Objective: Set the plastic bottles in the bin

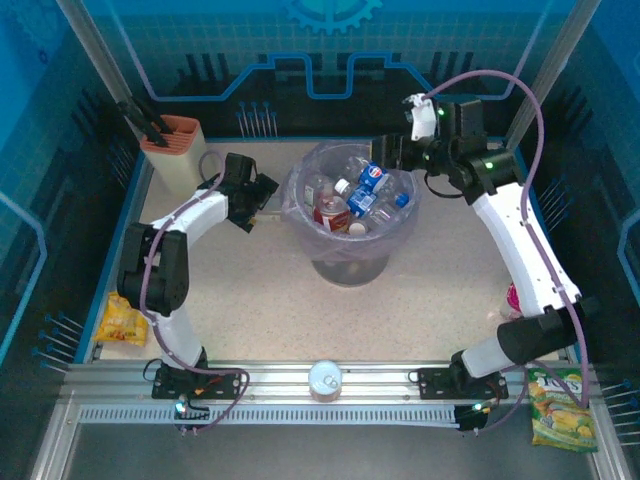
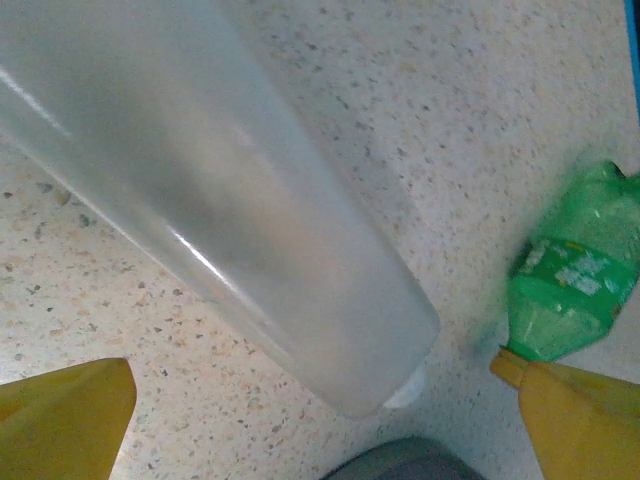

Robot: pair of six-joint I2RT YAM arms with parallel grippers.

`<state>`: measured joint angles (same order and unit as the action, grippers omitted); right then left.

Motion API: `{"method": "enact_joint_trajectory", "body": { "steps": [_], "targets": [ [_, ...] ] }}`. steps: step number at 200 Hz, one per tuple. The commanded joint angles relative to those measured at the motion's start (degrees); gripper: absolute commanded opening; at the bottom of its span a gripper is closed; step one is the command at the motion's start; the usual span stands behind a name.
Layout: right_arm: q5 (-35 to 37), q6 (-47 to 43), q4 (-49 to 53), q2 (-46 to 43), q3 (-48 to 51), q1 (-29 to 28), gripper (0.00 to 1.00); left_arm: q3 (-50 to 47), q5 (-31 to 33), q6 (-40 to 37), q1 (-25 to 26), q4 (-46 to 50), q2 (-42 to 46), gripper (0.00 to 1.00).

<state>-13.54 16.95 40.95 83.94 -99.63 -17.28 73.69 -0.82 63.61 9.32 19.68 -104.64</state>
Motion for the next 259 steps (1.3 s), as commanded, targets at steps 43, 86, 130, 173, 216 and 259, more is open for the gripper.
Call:
{"method": "enact_joint_trajectory", "body": {
  "steps": [43,86,130,173,216,259],
  "targets": [
    [2.4,2.8,3.1,-9.7,7.7,4.4,0.65,0.1,2.6,10.5,-0.7,-1.8,-3.8,0.98],
    [2.4,3.9,3.5,-13.5,12.4,7.2,0.65,0.3,2.0,12.9,-1.1,-3.3,-6.4,0.94],
    [1.0,5.5,1.8,-15.8,17.3,8.9,0.65,-0.1,1.2,14.2,-1.3,-4.2,-8.4,0.87],
    [0.5,5.7,1.5,-16.4,18.6,9.5,0.65,-0.4,0.4,14.8,-1.4,-4.9,-10.4,0.78],
    [0.2,6.0,1.3,-16.9,19.5,10.1,0.65,-1.1,0.6,14.8,-1.5,-4.8,-11.0,0.69],
    [-0.2,6.2,0.8,-17.1,20.3,10.7,0.65,-1.4,1.3,14.0,-1.5,-4.1,-9.9,0.62]
  ]
}}
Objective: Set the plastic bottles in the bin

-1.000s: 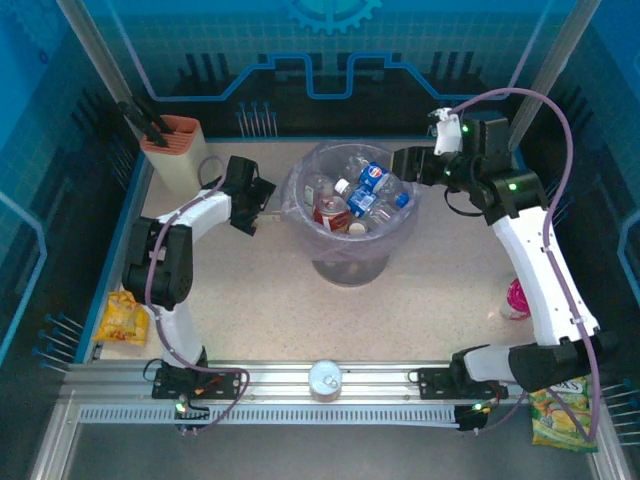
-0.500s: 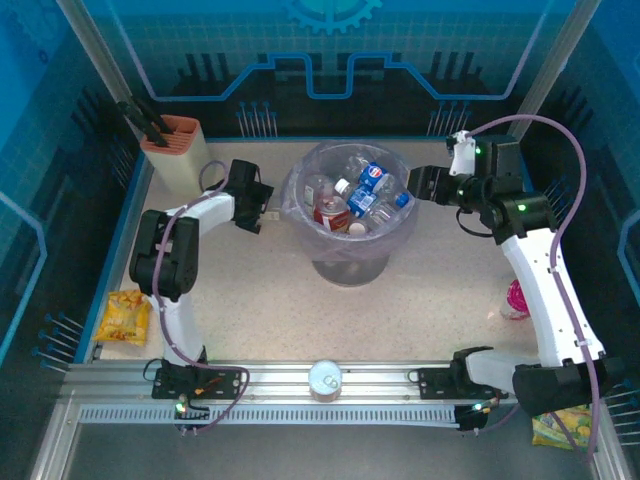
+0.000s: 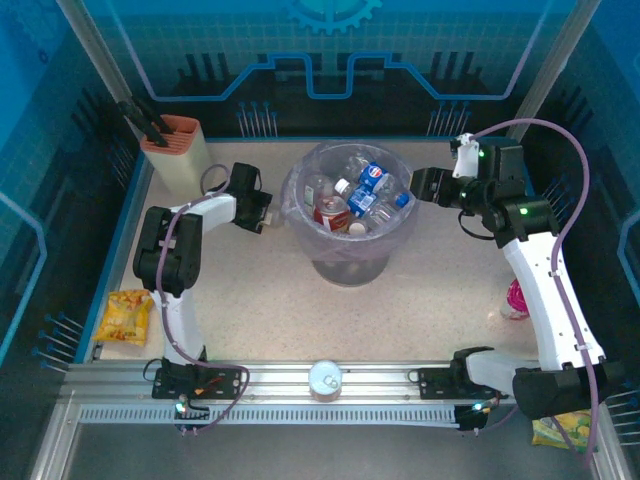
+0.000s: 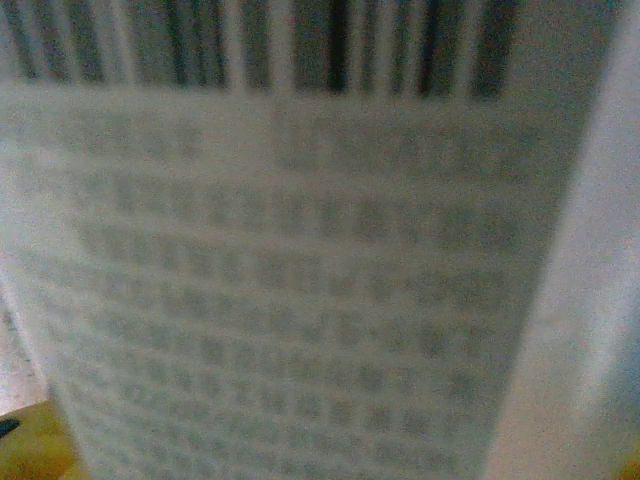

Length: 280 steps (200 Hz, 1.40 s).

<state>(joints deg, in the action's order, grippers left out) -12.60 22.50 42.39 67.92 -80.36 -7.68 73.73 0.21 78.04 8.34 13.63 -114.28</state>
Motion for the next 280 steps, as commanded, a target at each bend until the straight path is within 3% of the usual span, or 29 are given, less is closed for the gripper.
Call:
{"method": "enact_joint_trajectory", "body": {
  "steps": [1,56,157,208,235,258,280],
  "targets": [
    [-1.2,0.7,-0.6,-1.1,1.1,1.1,0.65,-1.5,0.3,-0.5,-0.6,1.9,-0.3,0.62],
    [-2.8,1.5,-1.4,-2.2,2.6,2.5,0.65,-1.5,2.0,-3.9,-0.5,4.0,3.6,0.56],
    [-5.7,3.5,-4.3,-0.7,3.5,3.9,0.65,-1.1,6.1,-22.7,-0.6,16.0,23.9,0.49],
    [-6.7,3.9,-5.9,1.5,2.3,3.9,0.64,11.2,-4.3,-37.1,-0.6,30.2,33.1,0.45],
    [-7.8,4.7,-8.2,3.1,1.9,3.9,0.64,19.6,-11.9,-41.1,-0.1,36.6,36.2,0.34],
    [-8.8,4.1,-8.0,5.3,0.4,3.7,0.64,29.2,-11.6,-47.6,3.6,45.2,36.0,0.25],
    [-8.6,3.1,-7.0,6.0,-0.9,3.8,0.64,36.2,-14.2,-54.5,8.8,50.2,33.5,0.23]
  ]
}}
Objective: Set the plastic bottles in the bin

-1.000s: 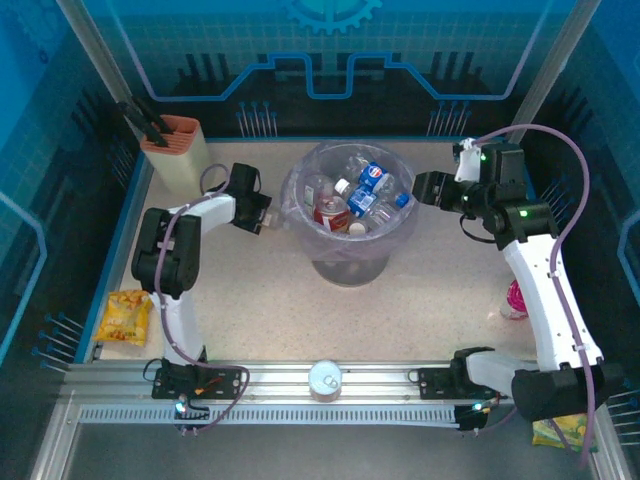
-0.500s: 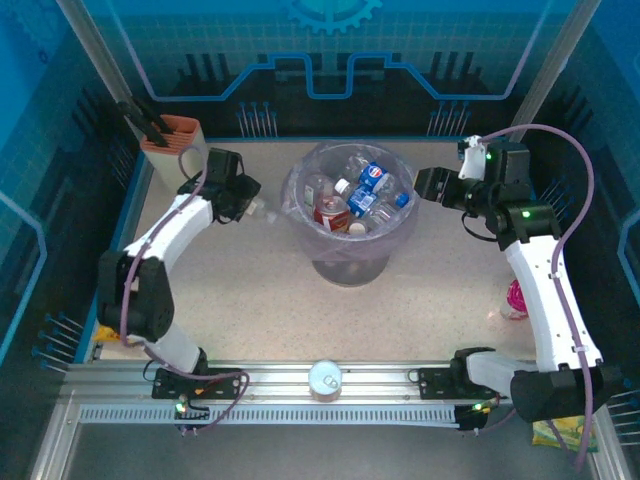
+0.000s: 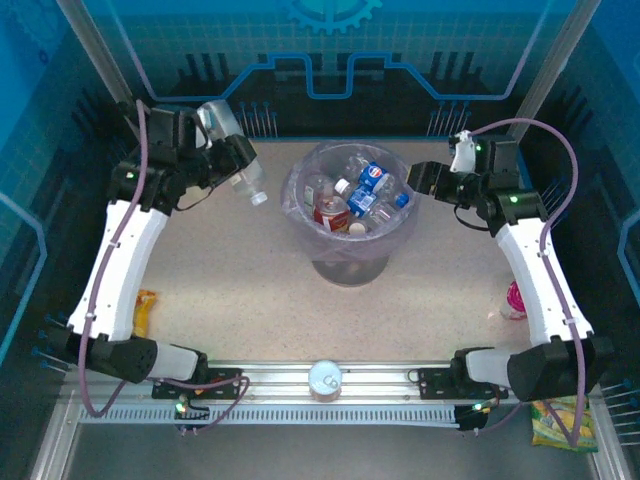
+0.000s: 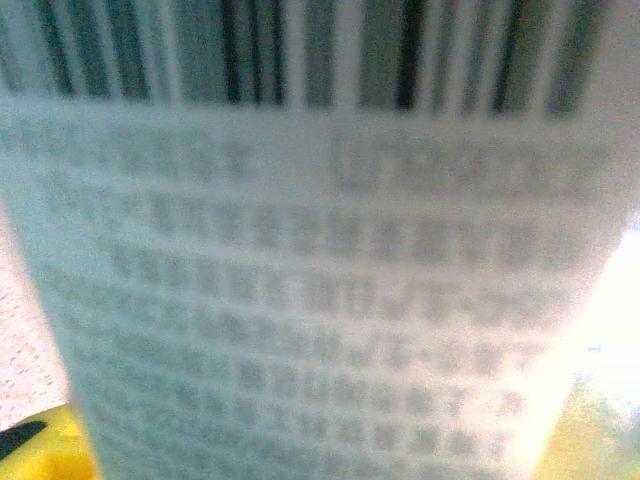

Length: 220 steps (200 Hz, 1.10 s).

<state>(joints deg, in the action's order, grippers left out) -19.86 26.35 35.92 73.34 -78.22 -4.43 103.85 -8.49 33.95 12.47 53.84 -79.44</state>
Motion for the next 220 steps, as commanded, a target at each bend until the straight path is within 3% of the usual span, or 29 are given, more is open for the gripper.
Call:
{"method": "enact_joint_trajectory", "body": {
  "steps": [1,29,68,100,115,145,161,170,196,220],
  "targets": [
    [-1.3,-0.8,-0.4,0.6,-3.1,0.5,0.64,6.4,-5.9,-10.7,4.9,10.1,-1.5,0.24],
    [-1.1,-0.8,-0.2,-0.3,-2.9,0.5,0.64,11.9,-11.9,-14.3,10.5,10.4,-7.1,0.23],
    [-0.8,-0.3,-0.5,-1.6,-2.1,0.4,0.65,22.0,-12.7,-14.3,16.1,11.9,-17.8,0.24],
    [-1.1,-0.8,0.2,-1.1,-3.5,0.4,0.64,28.9,-10.4,-16.1,18.4,16.0,-25.0,0.31],
    [-1.1,-0.9,0.4,-0.7,-4.0,0.4,0.64,31.4,-8.6,-17.3,18.4,18.1,-27.7,0.38],
    [-1.2,-1.1,0.4,-0.5,-4.1,0.4,0.64,34.6,-3.8,-18.8,18.4,20.3,-30.0,0.67],
    [-1.1,-1.0,0.2,-0.4,-3.9,0.4,0.64,35.6,-2.1,-20.0,18.4,19.9,-29.4,0.72],
    [-1.3,-0.9,-0.2,-0.4,-3.7,0.5,0.64,35.4,-1.7,-20.7,18.3,18.6,-28.6,0.70],
    [-3.4,0.1,-2.1,1.4,-6.3,-0.3,0.64,34.1,-4.5,-22.3,18.4,14.3,-27.3,0.43],
    [-6.6,2.9,-6.1,3.9,-10.6,-4.1,0.66,30.7,-4.6,-22.7,18.4,11.3,-26.2,0.40]
  ]
}}
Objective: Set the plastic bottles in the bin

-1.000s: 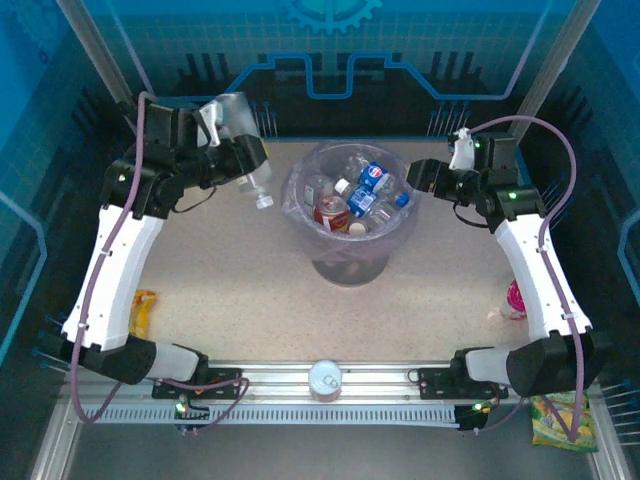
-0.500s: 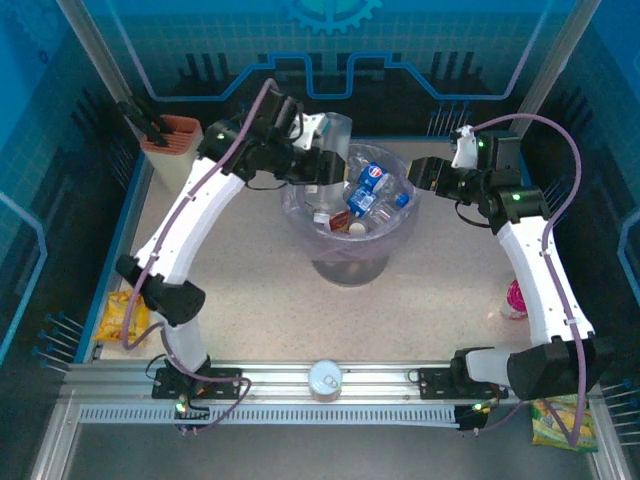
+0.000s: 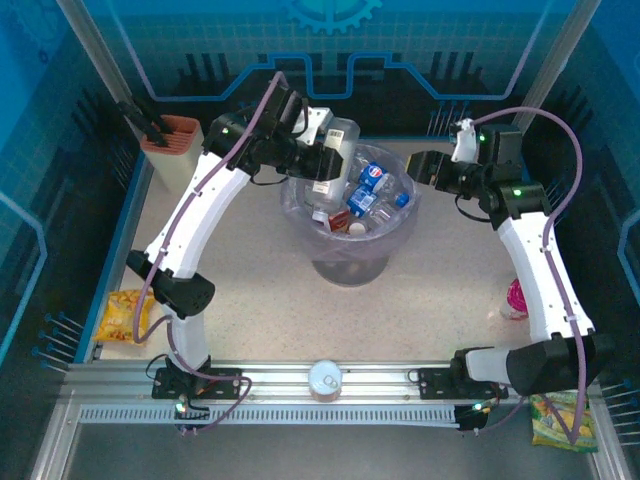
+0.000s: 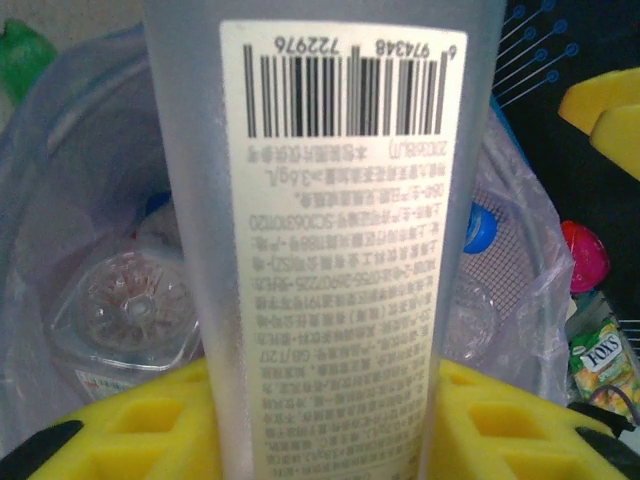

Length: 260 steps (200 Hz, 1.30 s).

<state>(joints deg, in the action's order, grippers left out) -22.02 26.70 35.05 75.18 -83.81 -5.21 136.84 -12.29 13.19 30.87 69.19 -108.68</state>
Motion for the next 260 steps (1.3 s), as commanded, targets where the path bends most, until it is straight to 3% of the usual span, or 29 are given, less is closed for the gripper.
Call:
{"method": "enact_joint_trajectory", "body": {
  "steps": [1,18,41,77,101,138,156,190,211,229,260],
  "targets": [
    [-4.6,2.7,-5.4,2.3,-5.2,-3.5,0.66,-2.4,-0.9,-2.0,-0.1,-4.0,3.1,0.39],
    [-6.4,5.0,-6.2,5.9,-9.3,-6.1,0.71,-3.9,-1.5,-2.3,0.0,-5.1,3.2,0.32],
    [-6.8,5.9,-7.5,10.8,-14.2,-10.2,0.89,-7.7,-3.1,-3.4,0.1,-8.3,5.1,0.31],
    [-8.7,9.5,-9.7,17.5,-20.2,-13.2,0.92,-13.9,-4.6,-5.5,0.9,-13.5,9.4,0.31],
    [-8.4,8.5,-5.2,21.4,-25.2,-14.8,0.86,-16.5,-4.0,-6.0,1.0,-15.9,11.0,0.31],
    [-8.9,9.1,-6.5,21.1,-25.9,-15.0,0.62,-20.6,-2.3,-6.0,1.0,-20.6,13.7,0.33],
    [-9.5,9.0,-7.7,21.0,-27.3,-14.9,0.56,-22.3,-2.0,-4.8,1.0,-23.7,15.3,0.45],
    [-9.7,6.3,-12.2,21.9,-32.6,-14.1,0.48,-26.0,2.2,0.0,0.9,-27.9,21.1,0.83],
    [-7.9,3.8,-19.2,22.0,-33.1,-12.7,0.43,-31.0,5.2,8.3,-1.5,-29.1,26.6,0.84],
    [-5.1,-1.0,-24.0,22.5,-33.4,-12.5,0.37,-35.8,1.5,18.5,-7.1,-28.1,28.9,0.78],
    [0.3,-13.3,-22.6,25.0,-35.9,-13.5,0.34,-44.5,2.4,22.9,-9.9,-29.7,30.2,0.72]
  ]
}}
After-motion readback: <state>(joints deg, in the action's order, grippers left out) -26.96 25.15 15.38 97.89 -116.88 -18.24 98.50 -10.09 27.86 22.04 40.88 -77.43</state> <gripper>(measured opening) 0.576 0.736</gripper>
